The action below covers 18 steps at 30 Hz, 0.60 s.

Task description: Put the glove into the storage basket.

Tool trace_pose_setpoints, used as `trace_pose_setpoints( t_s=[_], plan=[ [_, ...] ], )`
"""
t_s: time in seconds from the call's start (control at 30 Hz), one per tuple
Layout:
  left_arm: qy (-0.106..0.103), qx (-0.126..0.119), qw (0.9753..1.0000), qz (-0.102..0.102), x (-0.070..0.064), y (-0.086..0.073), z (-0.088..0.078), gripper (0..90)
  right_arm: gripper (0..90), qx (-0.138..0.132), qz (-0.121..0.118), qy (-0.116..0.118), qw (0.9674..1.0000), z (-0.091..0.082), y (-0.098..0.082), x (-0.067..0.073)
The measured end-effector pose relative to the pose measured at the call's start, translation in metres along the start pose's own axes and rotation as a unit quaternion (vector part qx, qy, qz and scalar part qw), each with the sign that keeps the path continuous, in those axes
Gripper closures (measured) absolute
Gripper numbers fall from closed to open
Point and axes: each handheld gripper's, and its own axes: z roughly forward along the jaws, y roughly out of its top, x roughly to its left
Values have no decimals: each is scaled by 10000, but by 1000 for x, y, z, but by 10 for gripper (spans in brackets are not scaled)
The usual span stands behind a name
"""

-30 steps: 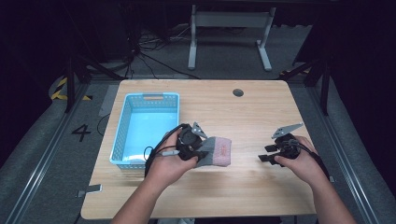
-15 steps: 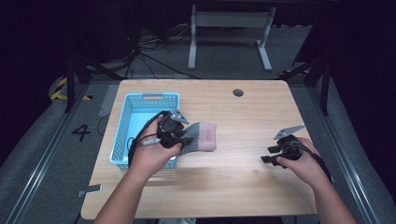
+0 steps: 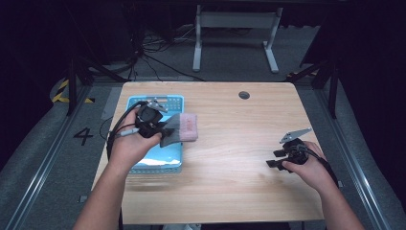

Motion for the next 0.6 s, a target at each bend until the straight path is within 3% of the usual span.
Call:
trace_pose_setpoints(
  t_s=[0.17, 0.37, 0.6],
  plan=[
    [131, 91, 9998, -128, 20, -2, -2, 698, 438, -10, 12, 60, 10000, 3, -3, 2],
    [117, 59, 9997, -211, 38, -1, 0, 697, 438, 87, -64, 128, 9999, 12, -4, 11],
    [141, 154, 9994, -286, 56, 0, 8, 695, 440, -64, -31, 240, 9997, 10, -8, 13]
  ],
)
